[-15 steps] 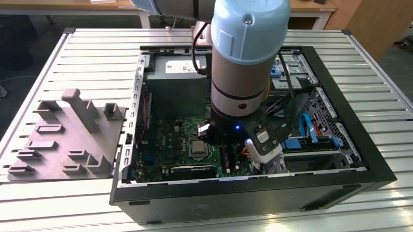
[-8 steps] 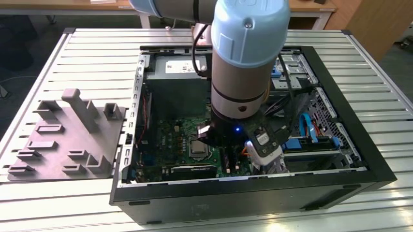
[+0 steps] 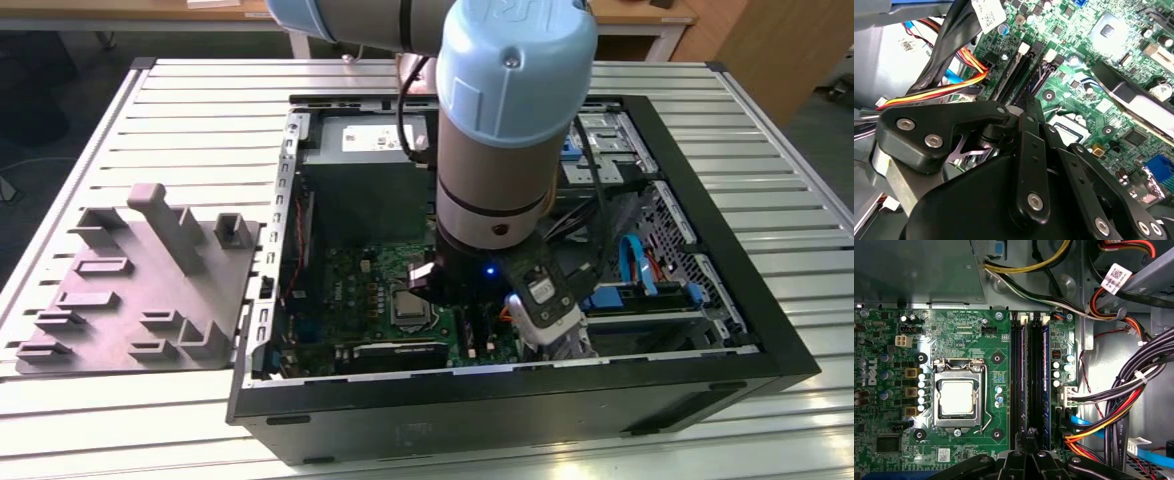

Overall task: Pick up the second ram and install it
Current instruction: 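Press down the second ram until it locks into place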

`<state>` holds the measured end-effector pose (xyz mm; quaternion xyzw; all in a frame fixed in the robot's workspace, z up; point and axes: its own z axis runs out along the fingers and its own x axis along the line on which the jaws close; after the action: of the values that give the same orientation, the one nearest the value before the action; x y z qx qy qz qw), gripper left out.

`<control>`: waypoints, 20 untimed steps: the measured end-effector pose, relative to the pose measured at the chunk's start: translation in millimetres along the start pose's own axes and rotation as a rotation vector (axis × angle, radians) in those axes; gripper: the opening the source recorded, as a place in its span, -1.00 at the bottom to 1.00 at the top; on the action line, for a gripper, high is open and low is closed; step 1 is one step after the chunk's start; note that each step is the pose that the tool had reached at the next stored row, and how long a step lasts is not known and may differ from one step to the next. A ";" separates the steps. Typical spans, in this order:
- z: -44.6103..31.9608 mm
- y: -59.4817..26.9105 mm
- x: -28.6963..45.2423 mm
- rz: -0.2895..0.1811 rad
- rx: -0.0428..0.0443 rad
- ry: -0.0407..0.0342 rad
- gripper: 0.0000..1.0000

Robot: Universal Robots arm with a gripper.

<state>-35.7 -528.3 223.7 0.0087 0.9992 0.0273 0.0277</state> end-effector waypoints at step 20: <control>6.2 -0.5 0.4 0.000 0.0004 0.0002 -0.80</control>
<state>-35.8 -528.5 217.5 0.0087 0.9992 0.0271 0.0276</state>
